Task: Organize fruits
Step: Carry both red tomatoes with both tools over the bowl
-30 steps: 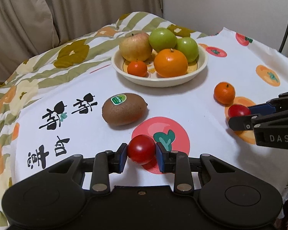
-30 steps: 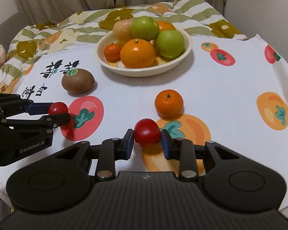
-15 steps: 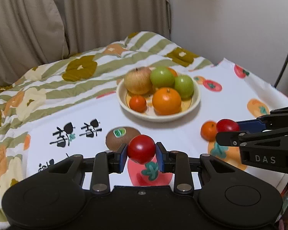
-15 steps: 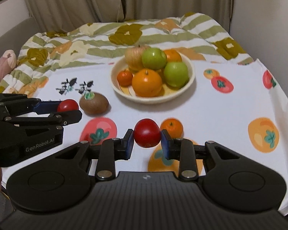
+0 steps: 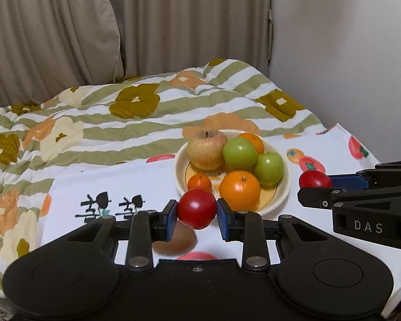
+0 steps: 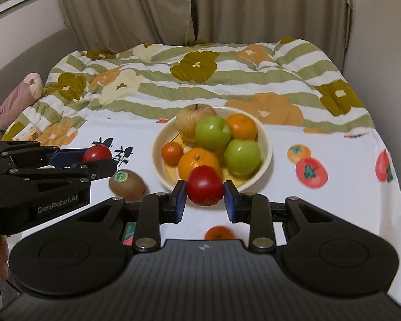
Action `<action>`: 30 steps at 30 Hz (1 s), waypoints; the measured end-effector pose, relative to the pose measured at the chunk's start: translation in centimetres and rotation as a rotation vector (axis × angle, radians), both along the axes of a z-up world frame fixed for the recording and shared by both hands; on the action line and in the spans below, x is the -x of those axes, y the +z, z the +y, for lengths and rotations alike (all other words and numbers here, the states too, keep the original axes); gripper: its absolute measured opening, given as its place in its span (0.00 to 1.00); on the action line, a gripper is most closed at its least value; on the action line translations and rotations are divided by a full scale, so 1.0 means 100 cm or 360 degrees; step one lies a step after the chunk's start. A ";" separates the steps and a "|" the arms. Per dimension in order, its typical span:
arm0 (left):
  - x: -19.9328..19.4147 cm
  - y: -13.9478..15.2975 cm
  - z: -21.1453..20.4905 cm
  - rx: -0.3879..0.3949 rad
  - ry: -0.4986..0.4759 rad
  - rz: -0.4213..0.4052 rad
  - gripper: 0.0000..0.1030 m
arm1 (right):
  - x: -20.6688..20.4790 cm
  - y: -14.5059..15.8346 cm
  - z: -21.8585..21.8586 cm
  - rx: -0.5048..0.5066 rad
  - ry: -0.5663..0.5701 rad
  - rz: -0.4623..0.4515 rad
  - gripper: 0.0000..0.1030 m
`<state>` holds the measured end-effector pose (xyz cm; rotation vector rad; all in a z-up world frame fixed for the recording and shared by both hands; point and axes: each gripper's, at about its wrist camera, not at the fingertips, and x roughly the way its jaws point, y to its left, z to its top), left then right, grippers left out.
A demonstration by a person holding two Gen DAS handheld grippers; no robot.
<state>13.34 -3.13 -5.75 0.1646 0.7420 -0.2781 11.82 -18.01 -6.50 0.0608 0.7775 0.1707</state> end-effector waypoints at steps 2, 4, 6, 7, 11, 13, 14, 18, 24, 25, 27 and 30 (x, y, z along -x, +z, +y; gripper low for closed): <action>-0.008 0.000 -0.007 -0.0009 0.0015 0.0002 0.34 | -0.010 -0.001 -0.007 0.0001 0.0019 0.0007 0.44; -0.017 -0.001 -0.014 -0.0011 0.0035 0.0007 0.34 | -0.018 -0.004 -0.013 -0.0007 0.0035 0.0021 0.44; -0.026 -0.003 -0.019 -0.0015 0.0049 0.0016 0.34 | -0.027 -0.008 -0.019 -0.0011 0.0052 0.0035 0.44; -0.030 -0.005 -0.022 -0.0019 0.0055 0.0020 0.34 | -0.031 -0.010 -0.022 -0.0012 0.0062 0.0043 0.44; -0.050 -0.013 -0.035 -0.0040 0.0066 0.0039 0.34 | -0.048 -0.020 -0.034 -0.0023 0.0089 0.0077 0.44; -0.058 -0.017 -0.040 -0.0054 0.0063 0.0044 0.34 | -0.056 -0.026 -0.040 -0.0033 0.0100 0.0098 0.44; -0.062 -0.020 -0.043 -0.0060 0.0062 0.0047 0.34 | -0.059 -0.028 -0.042 -0.0040 0.0106 0.0109 0.44; -0.081 -0.031 -0.049 -0.0069 0.0068 0.0085 0.34 | -0.070 -0.038 -0.048 -0.0037 0.0146 0.0148 0.44; -0.100 -0.047 -0.055 -0.0091 0.0097 0.0143 0.34 | -0.080 -0.049 -0.047 -0.0049 0.0194 0.0192 0.44; -0.102 -0.049 -0.055 -0.0088 0.0101 0.0153 0.34 | -0.081 -0.050 -0.047 -0.0046 0.0207 0.0195 0.44; -0.105 -0.050 -0.058 -0.0088 0.0102 0.0166 0.35 | -0.082 -0.052 -0.046 -0.0045 0.0224 0.0206 0.44; -0.108 -0.050 -0.058 -0.0105 0.0112 0.0159 0.54 | -0.084 -0.055 -0.046 -0.0051 0.0233 0.0222 0.44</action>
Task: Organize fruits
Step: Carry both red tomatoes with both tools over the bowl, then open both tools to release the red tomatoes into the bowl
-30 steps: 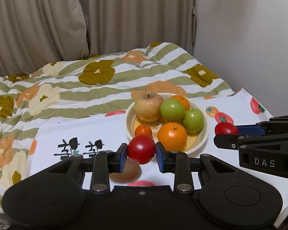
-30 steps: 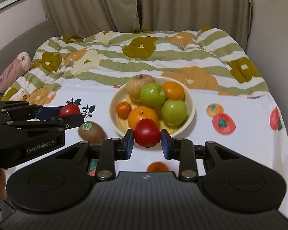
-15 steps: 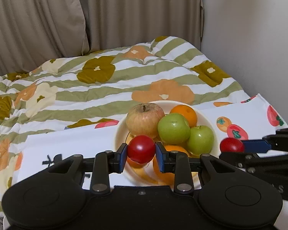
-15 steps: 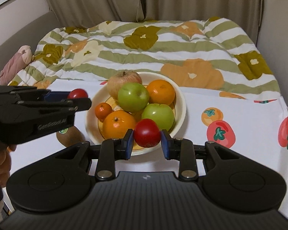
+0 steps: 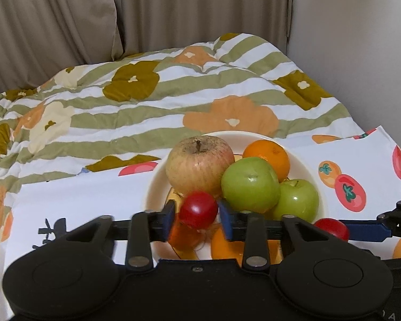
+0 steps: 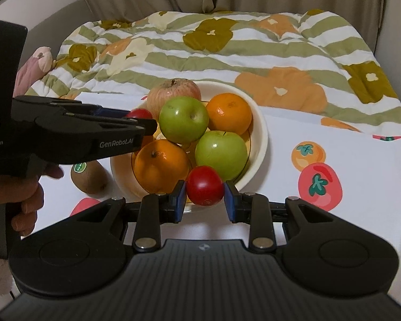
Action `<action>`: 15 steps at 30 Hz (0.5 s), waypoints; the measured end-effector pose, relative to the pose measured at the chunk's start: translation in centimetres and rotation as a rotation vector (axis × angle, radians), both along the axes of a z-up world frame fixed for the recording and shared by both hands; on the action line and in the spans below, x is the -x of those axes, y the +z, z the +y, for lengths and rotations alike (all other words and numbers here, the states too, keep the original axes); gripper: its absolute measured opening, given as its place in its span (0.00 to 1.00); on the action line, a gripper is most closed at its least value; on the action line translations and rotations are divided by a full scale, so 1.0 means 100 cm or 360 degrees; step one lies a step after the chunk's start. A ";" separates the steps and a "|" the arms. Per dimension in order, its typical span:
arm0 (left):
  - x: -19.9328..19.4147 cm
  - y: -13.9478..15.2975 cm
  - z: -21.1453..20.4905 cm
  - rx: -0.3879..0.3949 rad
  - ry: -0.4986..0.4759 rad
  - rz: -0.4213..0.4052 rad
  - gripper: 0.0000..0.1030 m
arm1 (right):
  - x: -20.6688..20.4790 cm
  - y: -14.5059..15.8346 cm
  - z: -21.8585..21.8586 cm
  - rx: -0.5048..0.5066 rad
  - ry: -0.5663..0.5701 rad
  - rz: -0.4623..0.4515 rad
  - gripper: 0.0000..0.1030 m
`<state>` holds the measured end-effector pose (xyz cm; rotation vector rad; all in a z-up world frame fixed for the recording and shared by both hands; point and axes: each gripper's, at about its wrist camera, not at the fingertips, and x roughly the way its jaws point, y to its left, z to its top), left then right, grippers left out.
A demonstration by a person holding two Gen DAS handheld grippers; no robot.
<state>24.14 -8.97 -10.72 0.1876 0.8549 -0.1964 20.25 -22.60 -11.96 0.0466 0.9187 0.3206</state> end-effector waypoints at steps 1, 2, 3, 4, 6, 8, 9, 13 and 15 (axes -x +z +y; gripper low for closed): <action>0.001 0.002 0.002 -0.0008 0.0018 -0.0012 0.61 | -0.001 0.000 0.000 0.0002 0.0002 0.0002 0.44; 0.002 0.004 0.004 -0.0005 0.0029 -0.0027 0.77 | -0.001 -0.001 -0.001 0.0005 0.0004 0.0004 0.44; 0.004 0.007 0.007 0.0012 0.0031 -0.0047 0.88 | -0.001 -0.002 -0.001 0.0008 0.0004 0.0007 0.44; 0.007 0.011 0.011 0.0028 0.0029 -0.0069 0.88 | 0.000 -0.001 -0.002 0.0010 0.0004 0.0008 0.44; 0.013 0.017 0.015 0.0012 0.0030 -0.0091 0.88 | -0.001 -0.001 -0.002 0.0014 0.0005 0.0010 0.44; 0.019 0.021 0.018 -0.0023 0.0042 -0.0105 0.89 | 0.000 -0.001 -0.003 0.0015 0.0005 0.0011 0.44; 0.022 0.023 0.020 -0.0030 0.0050 -0.0110 0.89 | 0.001 0.000 -0.002 0.0017 0.0006 0.0011 0.44; 0.038 0.031 0.029 -0.0003 0.0089 -0.0129 0.91 | 0.003 0.002 0.001 0.0021 0.0017 0.0008 0.44; 0.046 0.034 0.032 0.0008 0.0110 -0.0140 0.92 | 0.005 0.003 0.004 0.0024 0.0028 0.0003 0.44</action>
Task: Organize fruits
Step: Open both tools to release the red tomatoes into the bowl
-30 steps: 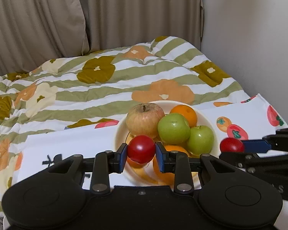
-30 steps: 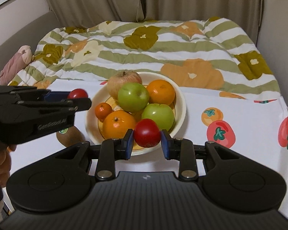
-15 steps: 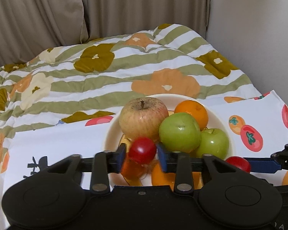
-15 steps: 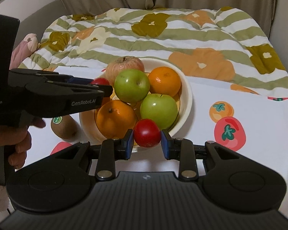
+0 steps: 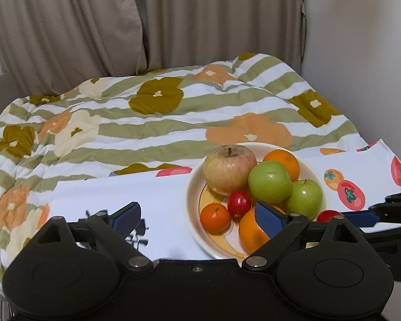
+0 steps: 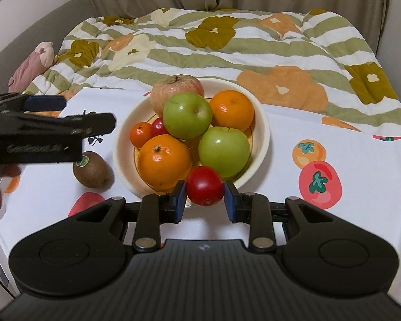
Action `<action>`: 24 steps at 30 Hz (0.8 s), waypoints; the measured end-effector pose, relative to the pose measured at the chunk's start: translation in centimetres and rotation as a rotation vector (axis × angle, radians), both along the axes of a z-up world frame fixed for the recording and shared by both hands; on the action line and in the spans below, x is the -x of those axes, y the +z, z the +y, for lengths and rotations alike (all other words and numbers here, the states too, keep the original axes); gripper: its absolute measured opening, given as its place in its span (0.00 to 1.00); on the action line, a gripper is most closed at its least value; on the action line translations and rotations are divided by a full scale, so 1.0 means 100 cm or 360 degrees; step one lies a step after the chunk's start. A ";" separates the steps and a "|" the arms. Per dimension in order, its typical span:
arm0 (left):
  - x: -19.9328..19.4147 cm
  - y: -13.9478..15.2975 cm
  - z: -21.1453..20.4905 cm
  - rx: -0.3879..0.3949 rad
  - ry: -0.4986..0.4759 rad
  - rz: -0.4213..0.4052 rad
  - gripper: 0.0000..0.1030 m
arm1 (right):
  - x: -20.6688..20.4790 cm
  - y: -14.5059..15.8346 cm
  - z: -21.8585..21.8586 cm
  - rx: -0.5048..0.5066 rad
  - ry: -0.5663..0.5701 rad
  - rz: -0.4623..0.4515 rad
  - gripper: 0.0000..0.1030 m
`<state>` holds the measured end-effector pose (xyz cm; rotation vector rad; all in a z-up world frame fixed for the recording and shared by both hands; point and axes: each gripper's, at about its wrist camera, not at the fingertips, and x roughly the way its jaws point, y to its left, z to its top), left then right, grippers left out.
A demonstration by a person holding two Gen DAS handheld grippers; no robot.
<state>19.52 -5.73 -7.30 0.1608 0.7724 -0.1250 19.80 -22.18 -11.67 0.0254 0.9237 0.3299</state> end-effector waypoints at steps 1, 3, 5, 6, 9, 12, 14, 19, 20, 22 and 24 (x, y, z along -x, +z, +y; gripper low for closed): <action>0.004 0.001 0.002 0.0004 0.0009 -0.0003 0.92 | 0.001 0.000 0.002 0.0005 0.0007 -0.0004 0.44; 0.011 0.002 0.005 0.0003 0.0030 0.0000 0.92 | 0.001 0.000 0.005 0.0014 0.0020 -0.0008 0.44; 0.017 0.001 0.008 0.0003 0.0044 0.0013 0.92 | 0.001 -0.003 0.008 0.0022 0.0032 -0.0005 0.44; 0.019 0.001 0.010 0.0006 0.0053 0.0017 0.92 | 0.001 -0.004 0.009 0.0025 0.0035 -0.0003 0.44; 0.026 -0.001 0.015 0.0010 0.0071 0.0030 0.92 | -0.001 -0.008 0.011 0.0032 0.0048 0.0003 0.44; 0.030 -0.003 0.018 0.0002 0.0084 0.0035 0.92 | -0.003 -0.010 0.013 0.0044 0.0058 -0.0010 0.44; 0.033 -0.003 0.019 -0.0005 0.0088 0.0034 0.92 | -0.004 -0.010 0.014 0.0051 0.0055 -0.0024 0.44; 0.041 0.000 0.020 -0.0017 0.0093 0.0018 0.92 | -0.002 -0.007 0.017 0.0064 0.0096 -0.0055 0.75; 0.042 0.000 0.020 -0.0018 0.0094 0.0016 0.92 | 0.001 -0.005 0.017 0.0080 0.0086 -0.0085 0.80; 0.045 0.003 0.020 -0.0019 0.0095 0.0008 0.92 | 0.007 0.000 0.016 0.0095 0.0082 -0.0131 0.91; 0.049 0.005 0.020 -0.0014 0.0095 -0.0002 0.92 | 0.013 0.004 0.016 0.0113 0.0067 -0.0152 0.92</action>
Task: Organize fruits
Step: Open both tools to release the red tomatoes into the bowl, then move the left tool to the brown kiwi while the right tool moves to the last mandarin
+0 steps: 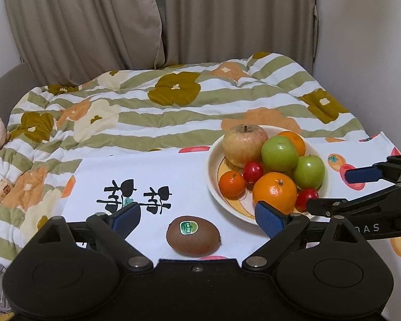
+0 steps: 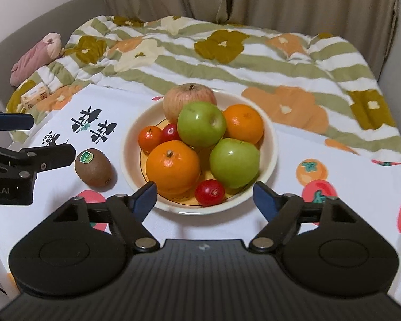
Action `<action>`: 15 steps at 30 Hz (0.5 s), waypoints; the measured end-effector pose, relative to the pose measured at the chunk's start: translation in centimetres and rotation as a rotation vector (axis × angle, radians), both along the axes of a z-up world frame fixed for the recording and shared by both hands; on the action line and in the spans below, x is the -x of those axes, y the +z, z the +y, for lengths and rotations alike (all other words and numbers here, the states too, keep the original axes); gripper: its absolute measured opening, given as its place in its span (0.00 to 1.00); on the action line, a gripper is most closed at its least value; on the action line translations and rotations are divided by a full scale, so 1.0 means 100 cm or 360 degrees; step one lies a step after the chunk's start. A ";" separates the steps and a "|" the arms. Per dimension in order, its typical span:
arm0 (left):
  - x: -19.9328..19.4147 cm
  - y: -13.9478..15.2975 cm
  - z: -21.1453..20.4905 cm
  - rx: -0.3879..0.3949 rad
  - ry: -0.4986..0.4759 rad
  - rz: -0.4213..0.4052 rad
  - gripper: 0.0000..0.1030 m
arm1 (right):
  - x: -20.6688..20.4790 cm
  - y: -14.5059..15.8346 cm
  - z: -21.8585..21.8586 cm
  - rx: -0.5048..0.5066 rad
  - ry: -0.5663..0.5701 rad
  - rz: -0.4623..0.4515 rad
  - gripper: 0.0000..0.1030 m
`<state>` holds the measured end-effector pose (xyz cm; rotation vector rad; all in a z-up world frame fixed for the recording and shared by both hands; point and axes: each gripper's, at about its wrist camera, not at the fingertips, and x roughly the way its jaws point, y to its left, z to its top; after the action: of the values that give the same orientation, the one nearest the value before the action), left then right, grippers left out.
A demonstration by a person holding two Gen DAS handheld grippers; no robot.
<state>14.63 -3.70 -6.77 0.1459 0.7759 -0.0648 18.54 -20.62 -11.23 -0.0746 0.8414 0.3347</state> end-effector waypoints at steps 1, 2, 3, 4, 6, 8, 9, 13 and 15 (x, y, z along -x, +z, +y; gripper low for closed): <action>0.002 0.001 0.000 0.0003 0.0000 -0.0007 0.92 | 0.003 0.002 -0.001 0.0000 -0.0005 -0.0004 0.92; 0.004 0.002 0.001 0.0005 -0.0002 -0.0014 0.92 | 0.005 0.003 -0.001 -0.0005 -0.0011 -0.0006 0.92; 0.006 0.004 0.001 0.0004 -0.0004 -0.0020 0.92 | 0.007 0.004 -0.002 -0.0013 -0.0018 -0.0007 0.92; 0.007 0.005 0.001 0.0002 -0.0005 -0.0026 0.92 | 0.010 0.005 -0.003 -0.0025 -0.0026 -0.0008 0.92; 0.011 0.008 0.000 -0.0003 -0.0004 -0.0039 0.92 | 0.014 0.008 -0.005 -0.0041 -0.0033 -0.0011 0.92; 0.016 0.012 0.000 -0.0003 0.0003 -0.0055 0.92 | 0.020 0.012 -0.006 -0.0052 -0.0038 -0.0023 0.92; 0.019 0.014 0.000 -0.0003 0.0008 -0.0063 0.92 | 0.022 0.014 -0.006 -0.0058 -0.0037 -0.0026 0.92; 0.031 0.021 0.000 0.0007 0.0035 -0.0085 0.92 | 0.033 0.023 -0.009 -0.0082 -0.0035 -0.0034 0.92; 0.038 0.023 0.001 0.0016 0.0044 -0.0095 0.92 | 0.039 0.026 -0.009 -0.0089 -0.0039 -0.0036 0.92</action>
<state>10.83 -3.62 -4.52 0.1273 0.7180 -0.0382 14.67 -21.57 -8.61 -0.0160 0.8093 0.3333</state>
